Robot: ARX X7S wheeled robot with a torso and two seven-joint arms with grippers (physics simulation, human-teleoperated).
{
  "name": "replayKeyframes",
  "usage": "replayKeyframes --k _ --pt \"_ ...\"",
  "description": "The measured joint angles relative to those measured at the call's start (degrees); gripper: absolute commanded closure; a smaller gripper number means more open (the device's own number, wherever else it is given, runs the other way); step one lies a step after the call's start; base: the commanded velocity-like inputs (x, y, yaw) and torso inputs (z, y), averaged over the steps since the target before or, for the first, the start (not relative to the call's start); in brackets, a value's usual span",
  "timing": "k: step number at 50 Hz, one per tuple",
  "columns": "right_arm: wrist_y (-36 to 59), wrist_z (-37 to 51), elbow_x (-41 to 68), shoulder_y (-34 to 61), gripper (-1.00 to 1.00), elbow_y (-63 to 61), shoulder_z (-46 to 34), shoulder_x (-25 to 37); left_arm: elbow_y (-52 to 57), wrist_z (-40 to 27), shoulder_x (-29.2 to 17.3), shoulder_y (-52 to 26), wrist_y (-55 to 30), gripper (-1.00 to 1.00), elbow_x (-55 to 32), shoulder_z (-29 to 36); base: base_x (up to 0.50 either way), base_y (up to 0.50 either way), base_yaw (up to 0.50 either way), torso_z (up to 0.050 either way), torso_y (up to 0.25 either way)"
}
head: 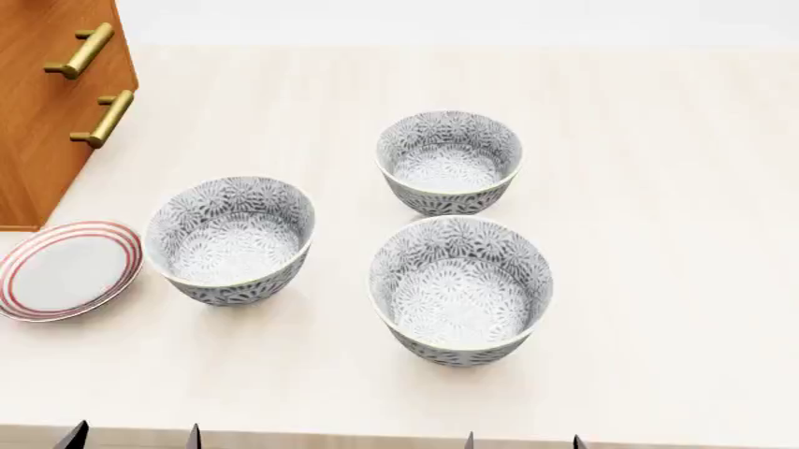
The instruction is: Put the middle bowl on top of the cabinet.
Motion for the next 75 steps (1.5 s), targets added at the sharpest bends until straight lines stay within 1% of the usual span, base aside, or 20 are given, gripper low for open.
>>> replayKeyframes --k 18,28,35,41,51,55,64,69,75 --pt "0.79 3.43 2.39 0.19 -1.00 -1.78 -3.05 2.62 1.77 -2.03 -2.36 -0.46 -1.73 -1.00 -4.16 1.94 0.00 0.00 0.00 0.000 0.000" --pt "2.65 5.74 4.40 -3.47 -1.00 -10.48 -1.59 4.52 3.27 -3.24 -3.43 0.18 -2.14 -1.00 -5.11 3.22 0.00 0.00 0.00 0.000 0.000" --pt "2.20 8.71 6.19 -9.89 -1.00 -21.51 2.84 5.77 4.34 -3.85 -4.08 0.70 -2.20 -1.00 -5.66 4.00 0.00 0.00 0.00 0.000 0.000" --pt "-0.69 11.35 8.53 -16.70 -1.00 -30.03 8.47 6.05 5.46 -4.35 -4.56 1.23 -2.23 -1.00 -6.13 4.57 0.00 0.00 0.00 0.000 0.000" --pt "-6.64 14.46 11.36 -25.59 -1.00 -38.53 15.89 5.63 8.03 -5.30 -5.39 2.08 -2.59 -1.00 -7.23 5.02 0.00 0.00 0.00 0.000 0.000" --pt "-8.25 15.38 11.82 -27.75 -1.00 -40.34 17.63 5.52 12.07 -5.63 -6.07 3.54 -2.53 -1.00 -7.94 4.98 0.00 0.00 0.00 0.000 0.000" --pt "-10.25 17.12 11.89 -30.81 -1.00 -42.97 19.88 5.56 27.23 -7.78 -8.21 6.68 -6.87 -1.00 -12.43 2.07 0.00 0.07 0.00 0.000 0.000" --pt "-10.52 17.94 11.32 -31.52 -1.00 -43.73 20.30 5.80 33.99 -9.86 -8.92 7.83 -8.94 -1.00 -13.48 0.18 0.00 0.47 0.00 0.000 0.000" --pt "-10.66 18.65 10.77 -31.99 -1.00 -44.26 20.31 6.12 38.88 -12.28 -9.47 8.45 -11.34 -1.00 -14.48 -1.86 0.00 0.50 0.00 0.000 0.000"
